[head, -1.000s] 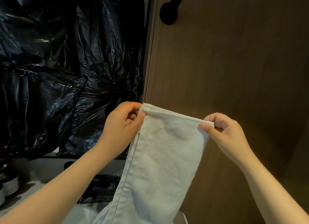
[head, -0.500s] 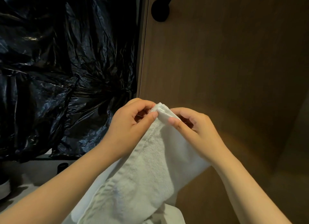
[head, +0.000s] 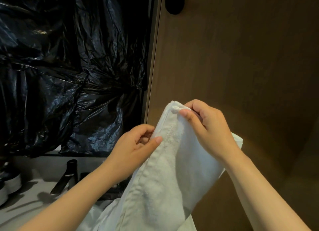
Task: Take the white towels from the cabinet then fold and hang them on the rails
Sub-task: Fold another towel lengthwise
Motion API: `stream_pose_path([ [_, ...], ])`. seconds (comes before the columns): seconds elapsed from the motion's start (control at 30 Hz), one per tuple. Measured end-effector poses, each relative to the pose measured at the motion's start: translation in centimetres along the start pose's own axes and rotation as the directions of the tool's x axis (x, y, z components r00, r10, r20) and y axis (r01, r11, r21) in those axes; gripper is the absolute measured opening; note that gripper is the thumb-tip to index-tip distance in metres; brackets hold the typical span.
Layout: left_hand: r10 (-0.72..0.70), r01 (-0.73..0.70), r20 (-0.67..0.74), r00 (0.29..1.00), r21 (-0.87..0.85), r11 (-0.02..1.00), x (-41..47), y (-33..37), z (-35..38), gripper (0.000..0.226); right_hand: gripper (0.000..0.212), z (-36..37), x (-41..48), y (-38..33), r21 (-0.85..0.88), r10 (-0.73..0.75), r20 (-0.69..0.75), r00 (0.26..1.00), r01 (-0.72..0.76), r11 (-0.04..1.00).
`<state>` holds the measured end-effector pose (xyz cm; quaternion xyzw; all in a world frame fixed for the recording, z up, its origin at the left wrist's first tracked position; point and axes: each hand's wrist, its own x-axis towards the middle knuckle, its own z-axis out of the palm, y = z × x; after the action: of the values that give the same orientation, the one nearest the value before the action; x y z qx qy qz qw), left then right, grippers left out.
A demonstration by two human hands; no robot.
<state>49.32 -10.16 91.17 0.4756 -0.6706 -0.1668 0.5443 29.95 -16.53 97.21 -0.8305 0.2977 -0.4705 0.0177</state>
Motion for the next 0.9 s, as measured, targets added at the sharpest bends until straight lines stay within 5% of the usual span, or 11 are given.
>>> stream_pose_path([
  [0.6,-0.161,0.148,0.101,0.982,0.125,0.981,-4.9,-8.4,3.4,0.060,0.018,-0.3,-2.1,1.0,-0.016,0.117,-0.084,0.990,-0.119,0.993],
  [0.8,-0.159,0.152,0.132,0.978,0.059,0.987,-5.6,-7.8,3.9,0.025,0.019,-0.2,-3.2,1.6,0.040,0.178,-0.131,0.975,-0.174,0.984],
  [0.9,-0.137,0.107,0.245,0.960,0.132,0.986,-6.2,-7.4,4.1,0.055,0.020,0.0,-3.6,1.8,0.065,0.195,-0.136,0.971,-0.188,0.980],
])
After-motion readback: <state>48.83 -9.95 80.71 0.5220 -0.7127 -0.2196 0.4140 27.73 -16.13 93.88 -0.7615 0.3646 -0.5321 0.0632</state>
